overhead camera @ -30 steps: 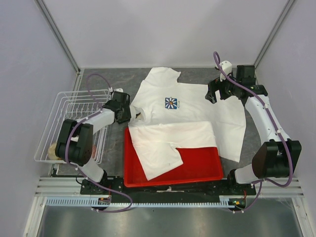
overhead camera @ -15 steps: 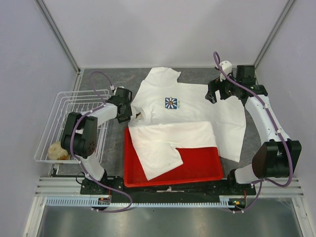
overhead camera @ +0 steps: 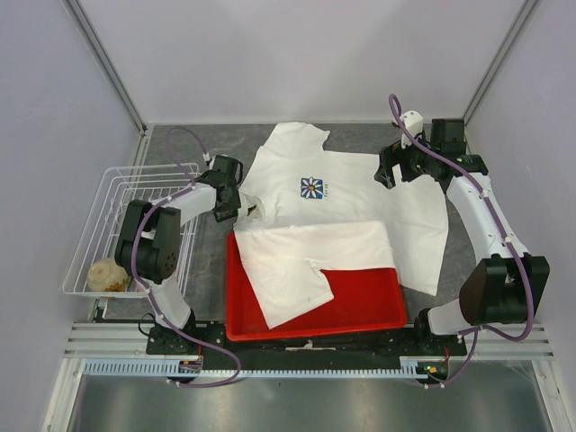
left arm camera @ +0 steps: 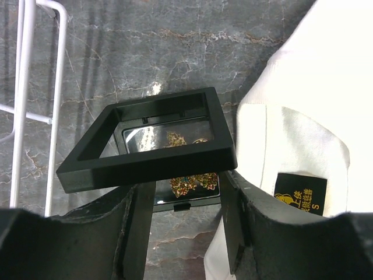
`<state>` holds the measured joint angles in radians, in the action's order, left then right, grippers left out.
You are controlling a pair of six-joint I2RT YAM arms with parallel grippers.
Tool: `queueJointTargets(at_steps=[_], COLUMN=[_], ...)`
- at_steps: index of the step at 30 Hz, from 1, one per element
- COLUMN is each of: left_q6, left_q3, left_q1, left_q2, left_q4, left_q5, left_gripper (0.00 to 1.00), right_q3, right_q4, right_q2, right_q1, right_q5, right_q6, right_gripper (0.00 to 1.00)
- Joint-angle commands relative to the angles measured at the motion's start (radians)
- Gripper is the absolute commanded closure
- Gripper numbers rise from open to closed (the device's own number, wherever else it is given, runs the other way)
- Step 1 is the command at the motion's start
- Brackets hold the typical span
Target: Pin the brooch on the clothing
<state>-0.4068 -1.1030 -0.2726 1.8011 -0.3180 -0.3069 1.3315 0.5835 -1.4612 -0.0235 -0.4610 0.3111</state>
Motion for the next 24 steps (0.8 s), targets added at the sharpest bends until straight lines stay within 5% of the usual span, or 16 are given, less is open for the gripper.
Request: queueJointTargets(at_steps=[1, 4, 8, 24], left_q6=[-0.04, -0.036, -0.033, 0.031], left_q3=[-0.032, -0.038, -0.04, 0.009], left_q1=[-0.002, 0.0, -0.002, -0.007], left_q2=[0.038, 0.046, 0.044, -0.14], left_q4=[-0.036, -0.041, -0.039, 0.002], left_q5=[-0.02, -0.012, -0.008, -0.047], left_gripper=[0.45, 0.46, 0.63, 0.73], right_q3=[-0.003, -0.003, -0.003, -0.002], right_q4=[-0.025, -0.025, -0.025, -0.043], right_q2=[0.021, 0.022, 0.019, 0.024], right_q1=[-0.001, -0.003, -0.003, -0.001], right_q5=[0.007, 0.012, 0.013, -0.022], right_q6=[0.008, 0.01, 0.01, -0.021], right_gripper=[0.02, 0.02, 0.02, 0.02])
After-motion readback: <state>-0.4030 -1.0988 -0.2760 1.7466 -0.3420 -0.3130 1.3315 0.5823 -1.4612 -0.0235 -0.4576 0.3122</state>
